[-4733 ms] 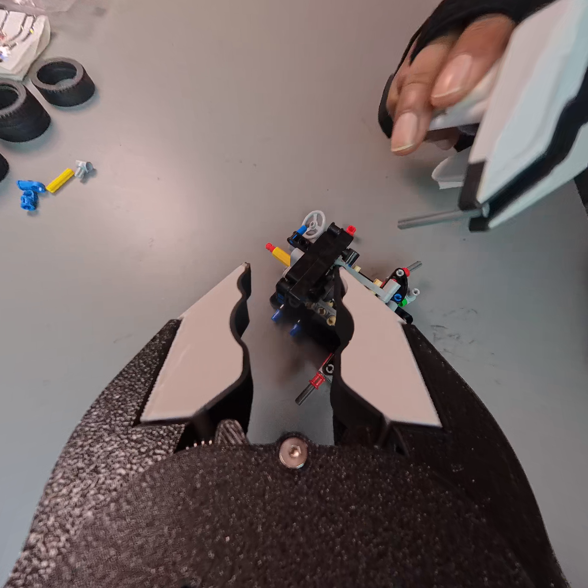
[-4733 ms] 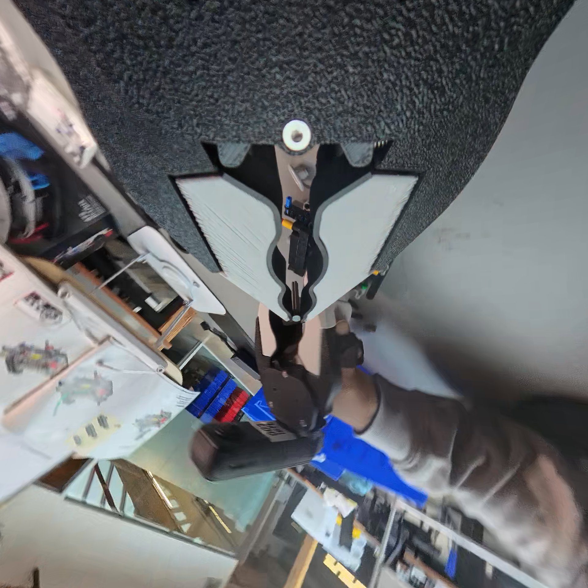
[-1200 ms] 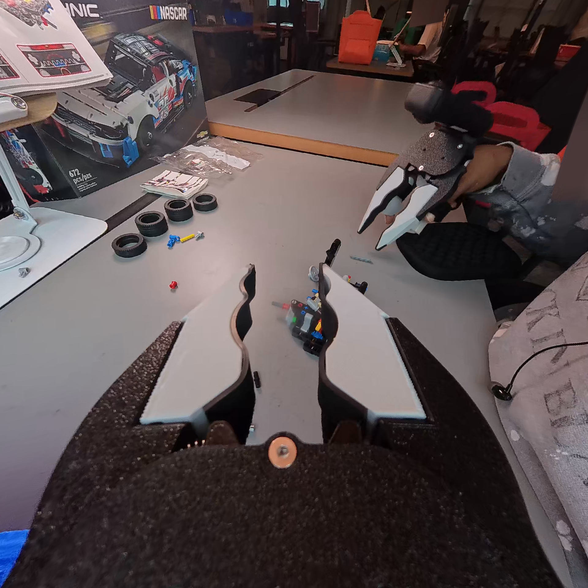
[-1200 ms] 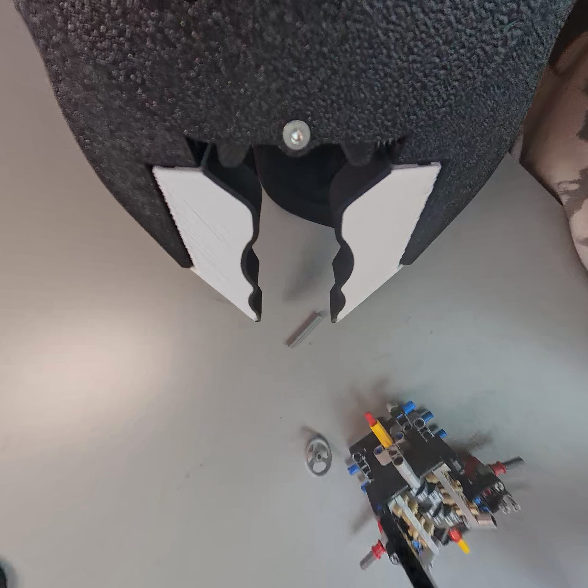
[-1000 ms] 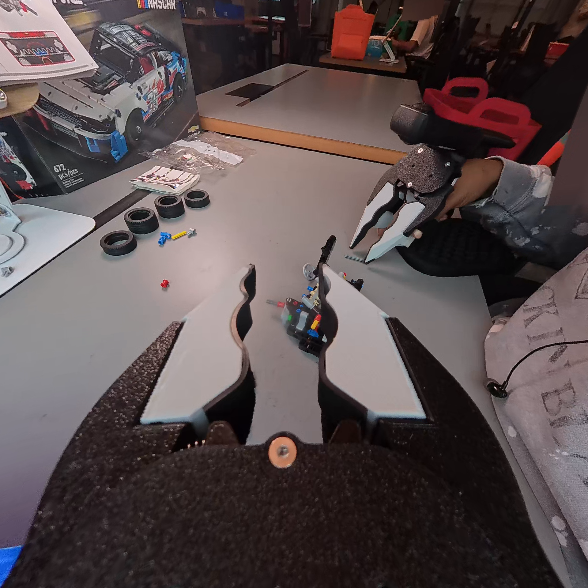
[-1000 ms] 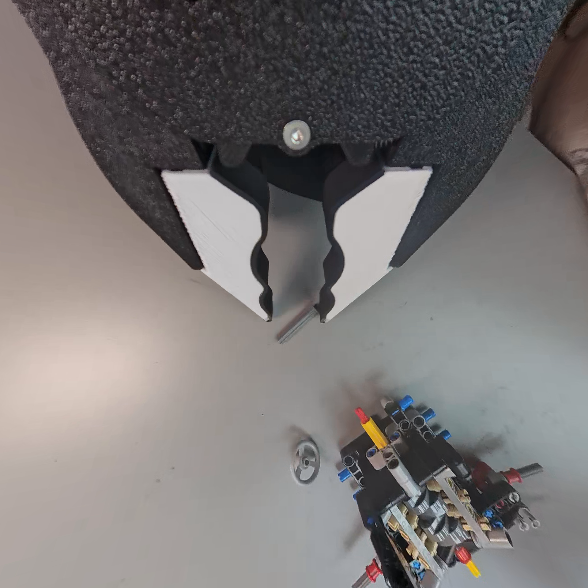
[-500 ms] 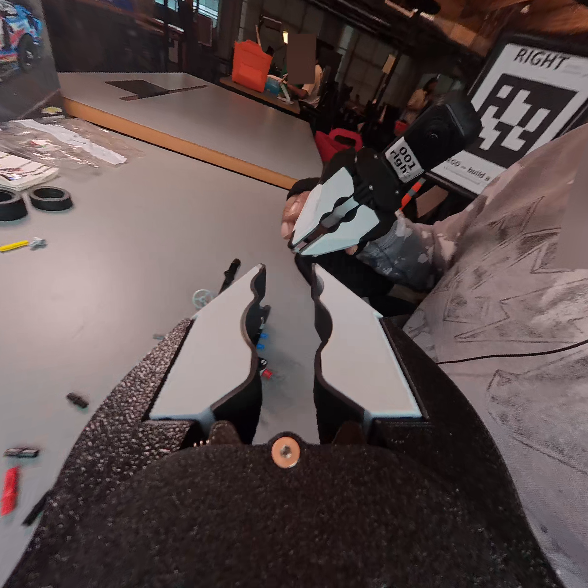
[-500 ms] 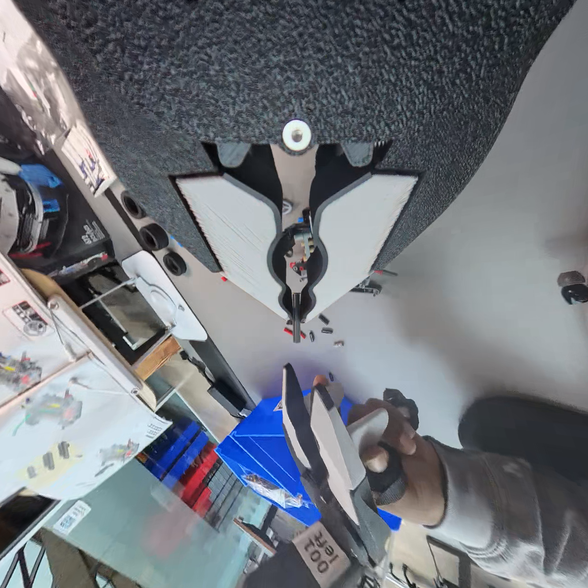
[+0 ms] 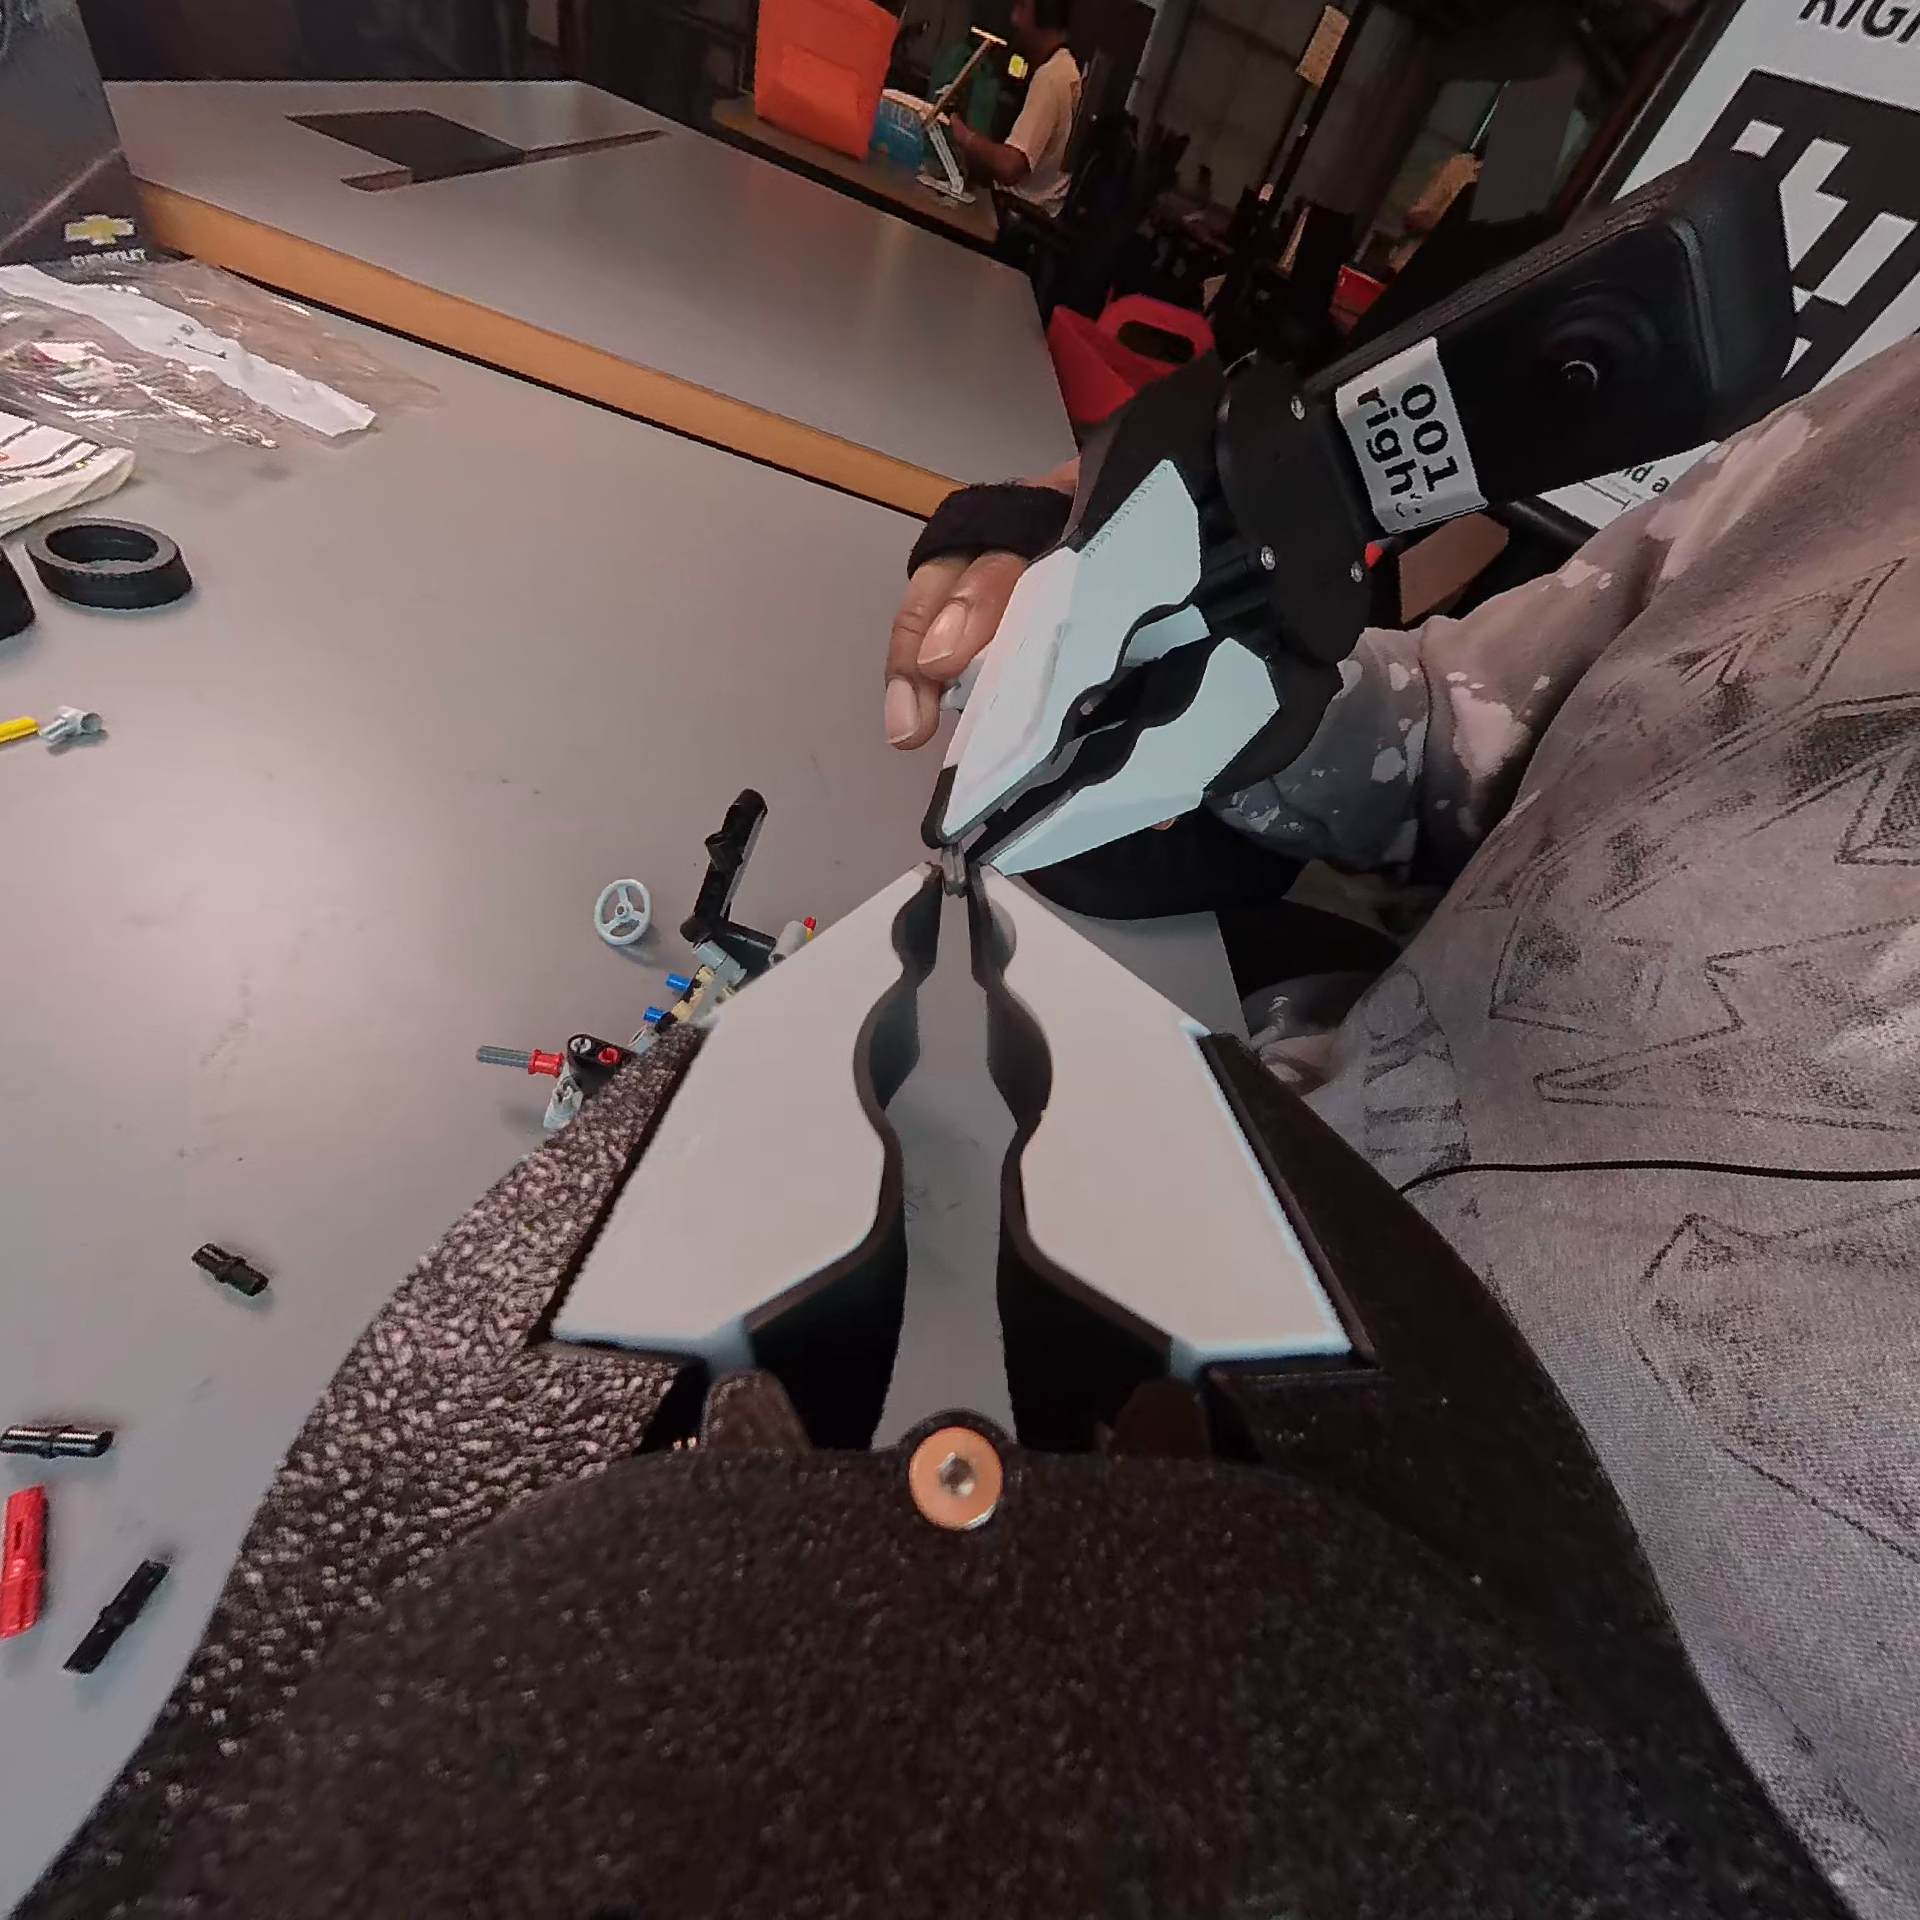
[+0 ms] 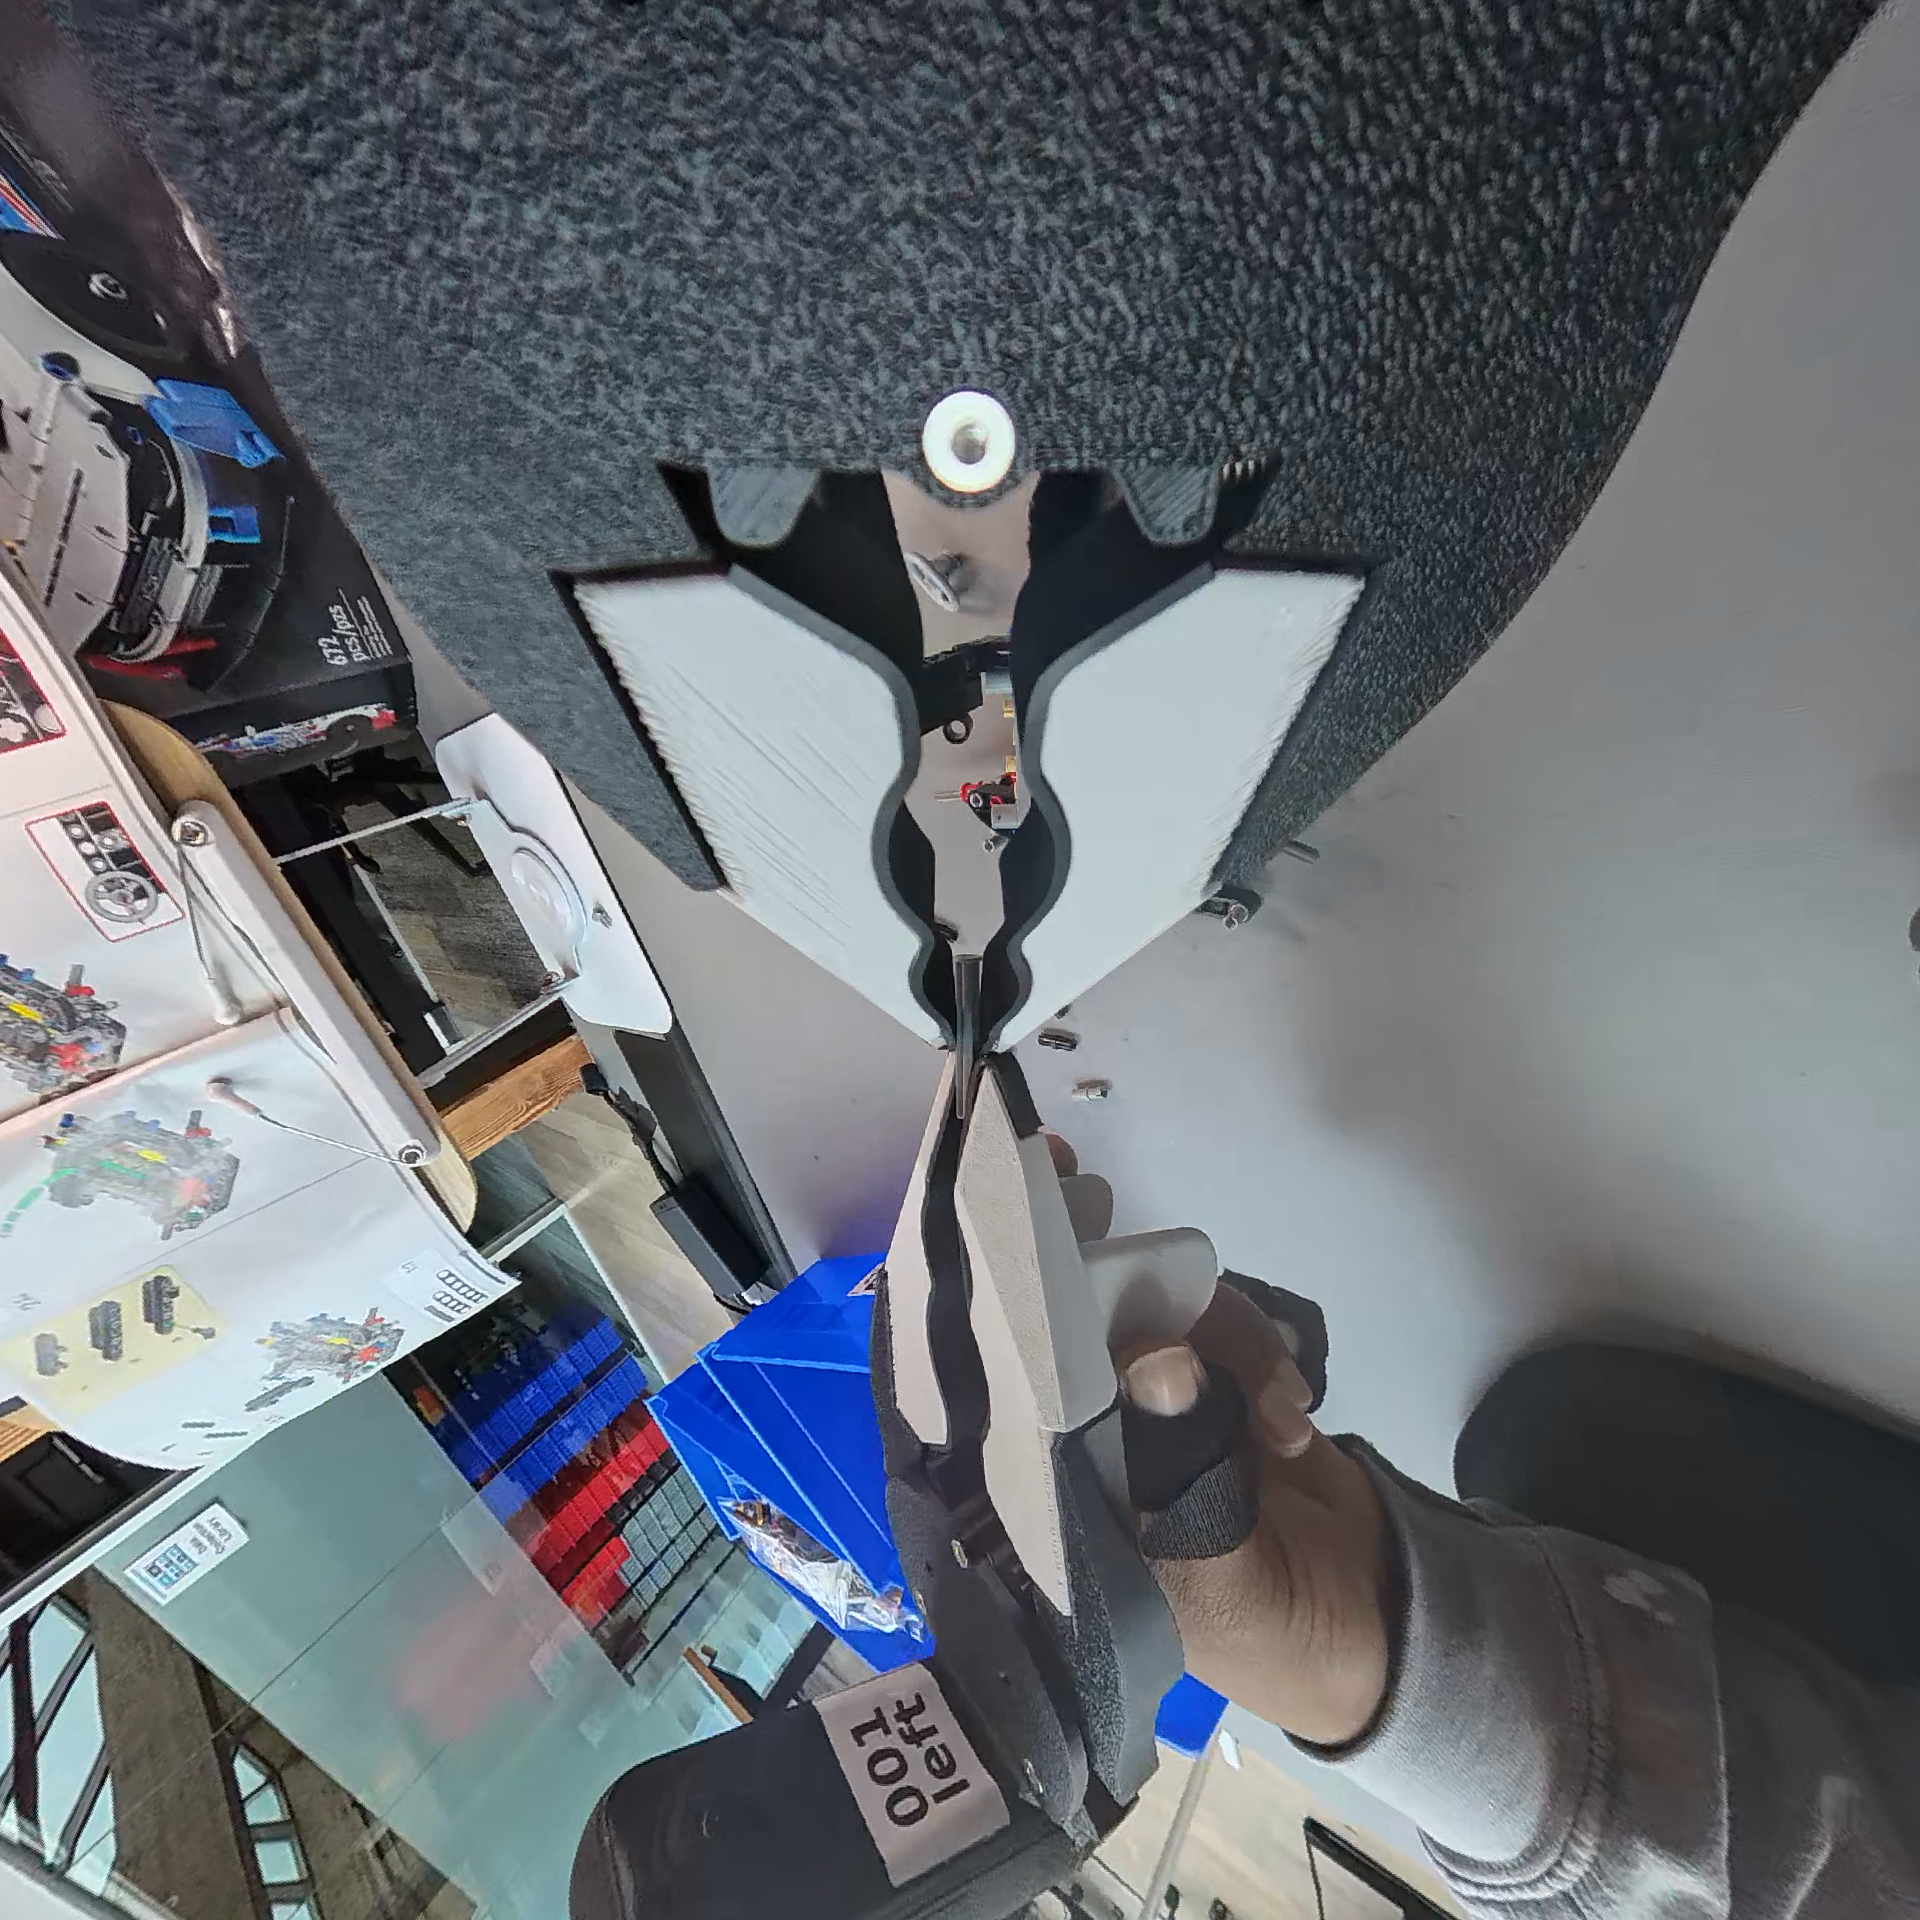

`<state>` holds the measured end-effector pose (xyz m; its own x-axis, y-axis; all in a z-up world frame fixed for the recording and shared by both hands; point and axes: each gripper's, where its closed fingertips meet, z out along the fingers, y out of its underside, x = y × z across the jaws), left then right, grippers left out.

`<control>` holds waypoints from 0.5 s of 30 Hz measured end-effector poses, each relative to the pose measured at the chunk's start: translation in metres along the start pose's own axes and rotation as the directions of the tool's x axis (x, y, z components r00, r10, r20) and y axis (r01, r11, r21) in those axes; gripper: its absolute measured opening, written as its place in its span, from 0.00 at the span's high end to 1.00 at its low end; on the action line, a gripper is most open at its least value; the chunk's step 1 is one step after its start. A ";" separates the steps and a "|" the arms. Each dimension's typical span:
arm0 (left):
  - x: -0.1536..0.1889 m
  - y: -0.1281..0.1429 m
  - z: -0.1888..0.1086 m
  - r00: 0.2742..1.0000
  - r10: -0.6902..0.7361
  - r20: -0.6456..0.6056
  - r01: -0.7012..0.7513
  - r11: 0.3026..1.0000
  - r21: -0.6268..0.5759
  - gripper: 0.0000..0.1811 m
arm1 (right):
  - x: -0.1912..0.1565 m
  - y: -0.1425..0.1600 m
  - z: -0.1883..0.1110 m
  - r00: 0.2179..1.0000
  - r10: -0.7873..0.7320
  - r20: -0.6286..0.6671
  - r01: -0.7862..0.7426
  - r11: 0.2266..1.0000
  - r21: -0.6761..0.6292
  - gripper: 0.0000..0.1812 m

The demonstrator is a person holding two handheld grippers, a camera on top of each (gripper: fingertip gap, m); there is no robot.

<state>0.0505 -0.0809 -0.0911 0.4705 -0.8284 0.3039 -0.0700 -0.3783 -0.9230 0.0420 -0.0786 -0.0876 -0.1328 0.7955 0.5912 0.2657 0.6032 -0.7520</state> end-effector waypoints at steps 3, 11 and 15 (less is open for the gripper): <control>0.000 0.000 0.000 1.000 0.015 0.010 -0.015 1.000 0.003 0.98 | 0.000 0.000 0.000 1.000 -0.005 -0.003 0.005 1.000 0.003 0.98; -0.017 -0.018 -0.034 0.969 0.138 0.205 -0.143 0.990 0.010 0.98 | 0.018 -0.006 0.007 0.995 0.096 -0.019 -0.094 0.992 0.080 0.92; -0.071 -0.048 -0.121 0.778 0.228 0.586 -0.247 0.968 -0.048 0.98 | 0.065 0.010 0.001 0.978 0.181 -0.104 -0.170 0.980 0.107 0.90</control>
<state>-0.0863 -0.0540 -0.0401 0.8652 -0.4887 -0.1123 -0.2265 -0.1812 -0.9570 0.0356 -0.0207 -0.0570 0.0174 0.8812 0.4724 0.1810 0.4619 -0.8683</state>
